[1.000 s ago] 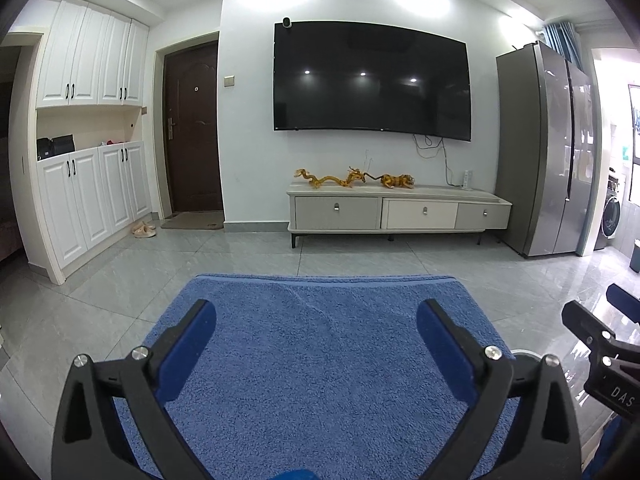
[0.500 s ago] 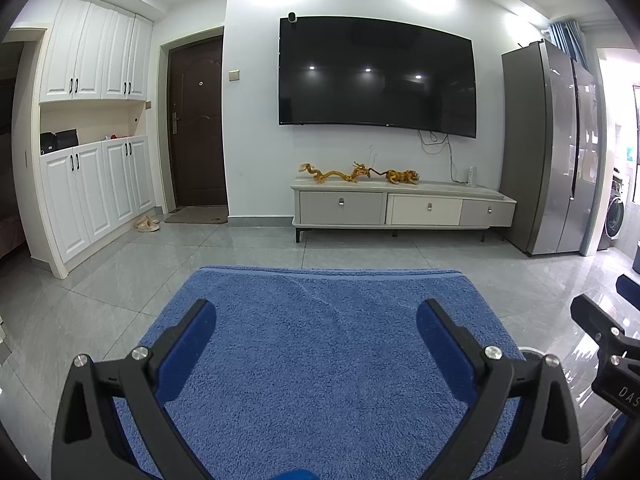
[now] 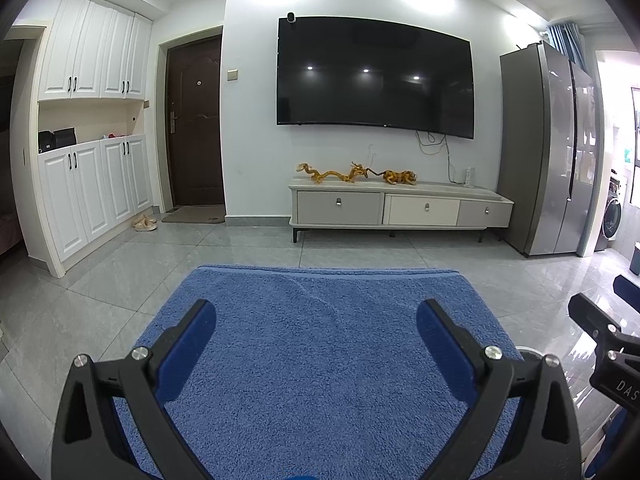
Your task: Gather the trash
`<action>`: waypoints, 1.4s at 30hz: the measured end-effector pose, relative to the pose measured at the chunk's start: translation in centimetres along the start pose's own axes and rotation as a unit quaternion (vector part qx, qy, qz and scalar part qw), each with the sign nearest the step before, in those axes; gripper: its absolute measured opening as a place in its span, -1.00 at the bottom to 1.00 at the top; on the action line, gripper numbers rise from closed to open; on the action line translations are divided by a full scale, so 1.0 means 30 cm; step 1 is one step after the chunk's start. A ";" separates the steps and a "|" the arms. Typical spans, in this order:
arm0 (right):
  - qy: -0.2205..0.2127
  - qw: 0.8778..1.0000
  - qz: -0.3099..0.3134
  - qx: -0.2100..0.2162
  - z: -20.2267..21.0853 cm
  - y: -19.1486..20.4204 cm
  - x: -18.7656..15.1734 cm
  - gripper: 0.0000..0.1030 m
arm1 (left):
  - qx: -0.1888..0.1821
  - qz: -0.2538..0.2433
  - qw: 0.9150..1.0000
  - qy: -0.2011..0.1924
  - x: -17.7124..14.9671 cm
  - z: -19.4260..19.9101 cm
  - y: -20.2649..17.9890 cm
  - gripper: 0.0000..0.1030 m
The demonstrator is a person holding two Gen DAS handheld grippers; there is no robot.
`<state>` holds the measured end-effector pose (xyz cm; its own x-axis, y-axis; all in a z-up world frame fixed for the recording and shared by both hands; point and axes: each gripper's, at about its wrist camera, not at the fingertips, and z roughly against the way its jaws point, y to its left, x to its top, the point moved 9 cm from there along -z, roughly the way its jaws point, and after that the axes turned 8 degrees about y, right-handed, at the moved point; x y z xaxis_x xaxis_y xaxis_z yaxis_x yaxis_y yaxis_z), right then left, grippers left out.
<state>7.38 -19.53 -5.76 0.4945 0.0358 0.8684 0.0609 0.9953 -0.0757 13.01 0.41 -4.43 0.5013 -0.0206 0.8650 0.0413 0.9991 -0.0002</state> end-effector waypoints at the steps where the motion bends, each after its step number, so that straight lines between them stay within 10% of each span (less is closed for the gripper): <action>1: 0.000 1.000 -0.001 0.000 -0.001 -0.001 -0.002 0.80 | 0.000 0.000 1.000 -0.001 0.001 0.000 0.000 0.97; 42: 0.019 0.999 -0.031 -0.040 0.021 -0.143 -0.053 0.90 | -0.067 -0.062 0.996 0.008 -0.040 0.012 -0.268 0.96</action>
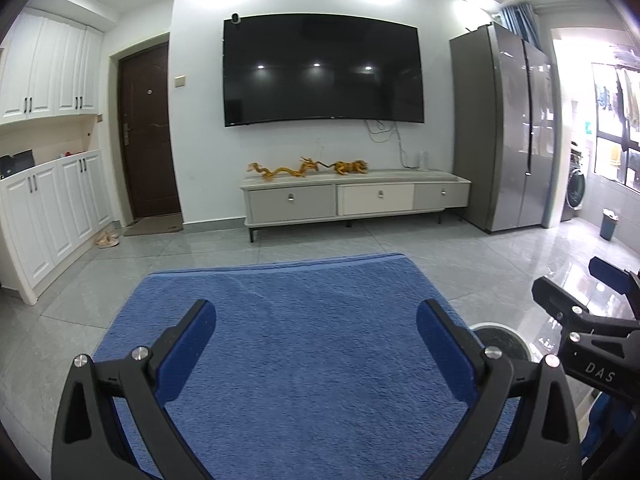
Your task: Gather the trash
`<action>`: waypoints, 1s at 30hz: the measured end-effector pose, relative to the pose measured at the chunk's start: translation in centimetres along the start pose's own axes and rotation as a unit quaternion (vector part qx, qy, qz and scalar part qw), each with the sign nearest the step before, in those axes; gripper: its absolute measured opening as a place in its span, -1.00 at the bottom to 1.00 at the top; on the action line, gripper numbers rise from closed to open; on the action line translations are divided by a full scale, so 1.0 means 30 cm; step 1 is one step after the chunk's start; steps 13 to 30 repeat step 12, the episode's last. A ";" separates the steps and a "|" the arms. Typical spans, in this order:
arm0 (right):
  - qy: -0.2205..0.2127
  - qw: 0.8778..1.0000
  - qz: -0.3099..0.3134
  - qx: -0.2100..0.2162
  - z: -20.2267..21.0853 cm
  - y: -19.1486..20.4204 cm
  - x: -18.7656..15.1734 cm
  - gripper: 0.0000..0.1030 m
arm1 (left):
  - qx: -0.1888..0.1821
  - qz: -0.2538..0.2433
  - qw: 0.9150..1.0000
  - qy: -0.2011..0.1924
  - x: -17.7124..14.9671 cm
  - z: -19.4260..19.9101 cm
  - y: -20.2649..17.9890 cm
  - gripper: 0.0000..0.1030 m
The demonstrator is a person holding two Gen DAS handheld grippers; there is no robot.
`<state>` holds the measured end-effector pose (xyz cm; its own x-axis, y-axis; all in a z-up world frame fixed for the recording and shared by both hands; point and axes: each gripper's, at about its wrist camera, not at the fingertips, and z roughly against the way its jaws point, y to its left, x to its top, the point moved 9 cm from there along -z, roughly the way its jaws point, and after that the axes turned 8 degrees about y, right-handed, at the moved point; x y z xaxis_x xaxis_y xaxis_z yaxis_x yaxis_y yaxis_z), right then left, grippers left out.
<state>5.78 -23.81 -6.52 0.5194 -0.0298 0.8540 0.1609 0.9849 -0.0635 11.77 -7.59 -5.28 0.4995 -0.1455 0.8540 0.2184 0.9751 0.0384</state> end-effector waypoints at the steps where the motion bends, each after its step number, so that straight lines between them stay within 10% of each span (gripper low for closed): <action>1: 0.000 1.000 -0.002 -0.002 0.006 -0.003 -0.004 0.90 | -0.003 -0.002 1.000 0.000 0.003 -0.001 -0.011 0.96; 30: -0.003 1.000 -0.010 -0.006 0.016 -0.039 0.000 0.97 | -0.009 -0.001 1.000 -0.001 0.011 0.004 -0.037 0.96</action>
